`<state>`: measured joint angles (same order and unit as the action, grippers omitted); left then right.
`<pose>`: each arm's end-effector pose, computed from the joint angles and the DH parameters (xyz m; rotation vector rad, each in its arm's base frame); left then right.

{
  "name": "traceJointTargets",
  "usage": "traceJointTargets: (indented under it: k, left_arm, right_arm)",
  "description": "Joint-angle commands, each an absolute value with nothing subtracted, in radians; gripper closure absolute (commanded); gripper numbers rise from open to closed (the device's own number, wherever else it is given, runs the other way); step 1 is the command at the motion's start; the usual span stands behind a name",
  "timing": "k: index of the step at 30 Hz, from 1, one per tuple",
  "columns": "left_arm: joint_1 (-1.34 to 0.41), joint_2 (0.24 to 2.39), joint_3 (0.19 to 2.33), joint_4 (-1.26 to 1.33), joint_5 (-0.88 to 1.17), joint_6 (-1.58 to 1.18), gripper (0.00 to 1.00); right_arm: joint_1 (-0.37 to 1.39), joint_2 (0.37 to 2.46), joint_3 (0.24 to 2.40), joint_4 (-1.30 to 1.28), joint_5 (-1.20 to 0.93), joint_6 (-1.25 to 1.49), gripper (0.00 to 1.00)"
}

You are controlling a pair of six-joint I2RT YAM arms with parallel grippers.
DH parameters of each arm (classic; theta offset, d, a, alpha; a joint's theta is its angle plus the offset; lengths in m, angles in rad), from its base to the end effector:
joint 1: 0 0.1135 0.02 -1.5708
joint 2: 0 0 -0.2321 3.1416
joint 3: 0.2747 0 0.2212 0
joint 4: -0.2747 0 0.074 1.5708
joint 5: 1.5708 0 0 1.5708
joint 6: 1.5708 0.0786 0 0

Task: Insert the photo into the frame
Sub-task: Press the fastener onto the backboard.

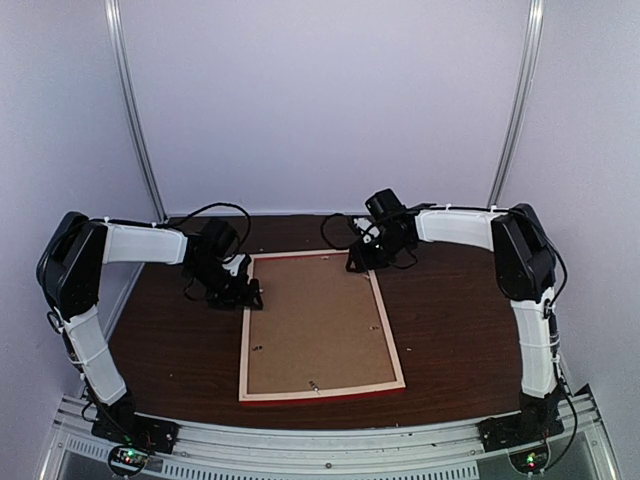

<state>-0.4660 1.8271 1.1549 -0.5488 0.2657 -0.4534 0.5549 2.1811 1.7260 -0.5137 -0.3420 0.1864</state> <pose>0.2892 -0.1686 0.1116 0.0865 2.8904 -0.5729 0.3724 0.2618 0.1420 -0.6162 2.5421 0.7141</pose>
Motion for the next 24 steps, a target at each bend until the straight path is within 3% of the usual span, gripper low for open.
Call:
traceJointTargets:
  k: [1,24]
  left_arm:
    - [-0.471,1.814,1.178,-0.545,0.262,-0.437,0.16]
    - [-0.471,1.811,1.17,-0.545,0.257,-0.44,0.16]
  right_arm:
    - [0.552,2.23,1.755,-0.531,-0.3,0.178,0.49]
    - [0.548,2.186,1.646,-0.566,-0.232,0.216,0.5]
